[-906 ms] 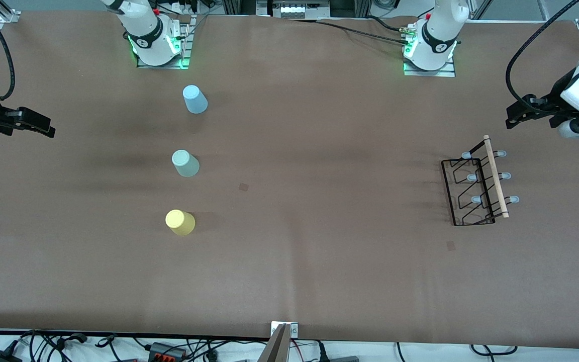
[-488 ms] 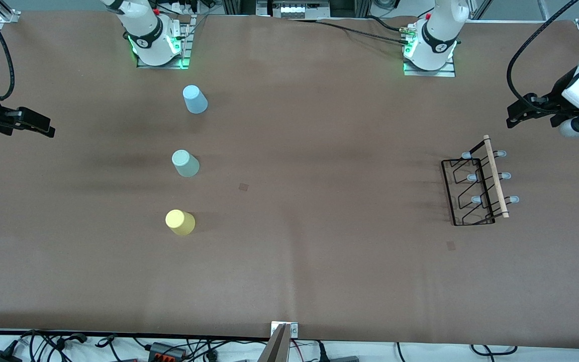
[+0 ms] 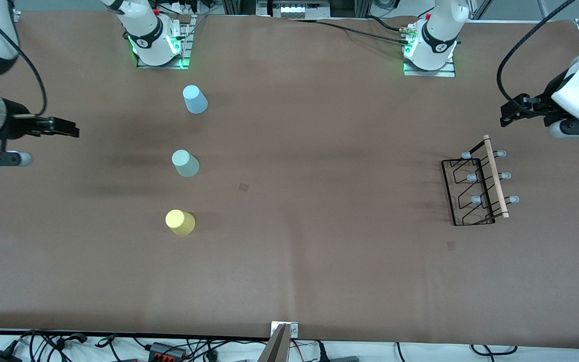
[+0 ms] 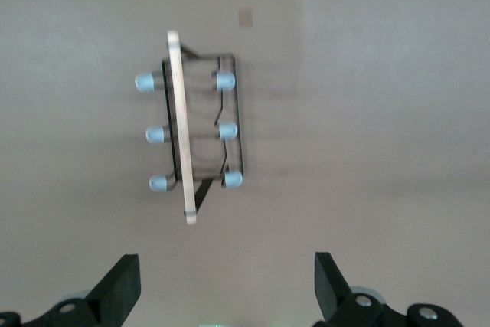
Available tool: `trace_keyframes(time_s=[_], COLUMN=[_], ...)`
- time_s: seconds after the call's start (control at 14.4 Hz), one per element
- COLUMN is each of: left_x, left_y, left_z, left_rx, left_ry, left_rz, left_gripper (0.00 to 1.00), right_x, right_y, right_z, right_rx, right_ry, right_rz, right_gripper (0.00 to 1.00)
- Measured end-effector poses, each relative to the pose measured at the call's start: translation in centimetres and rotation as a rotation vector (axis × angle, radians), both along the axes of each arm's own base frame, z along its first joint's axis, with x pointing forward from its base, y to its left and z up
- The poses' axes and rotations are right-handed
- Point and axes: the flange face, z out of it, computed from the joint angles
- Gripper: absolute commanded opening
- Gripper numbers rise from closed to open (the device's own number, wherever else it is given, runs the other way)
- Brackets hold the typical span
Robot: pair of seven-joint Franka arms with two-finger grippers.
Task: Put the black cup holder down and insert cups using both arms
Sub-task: 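Reach the right gripper to the teal cup while the left gripper reaches the rack, then grasp the teal cup with the right gripper while the left gripper grasps the rack handle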
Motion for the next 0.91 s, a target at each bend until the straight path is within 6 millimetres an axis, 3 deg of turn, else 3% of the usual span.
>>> trace_keyframes(time_s=[0.28,0.42,0.7,0.91], left_x=[-0.3,0.7,3.5,4.8], left_y=[0.8,1.7,3.9,4.6], left_z=[-2.7,-3.0,-4.2,-5.7], left_rx=[0.003,0.001,-0.008,-0.009], left_ry=[0.148,0.150,0.146,0.099], left_rz=[0.016,0.031,0.046,0.053], left_gripper=[1.00,1.00,1.00,1.00], right_x=[-0.2,-1.3,-5.6,-7.6], right_y=[2.0,3.7,8.9,13.0], right_z=[-2.7,-6.1,-15.5,-18.1], right_rx=[0.003,0.005,-0.009,-0.013], right_ry=[-0.047,-0.110,-0.226,-0.260], right_rz=[0.031,0.049,-0.002,-0.051], right_gripper=[1.00,1.00,1.00,1.00])
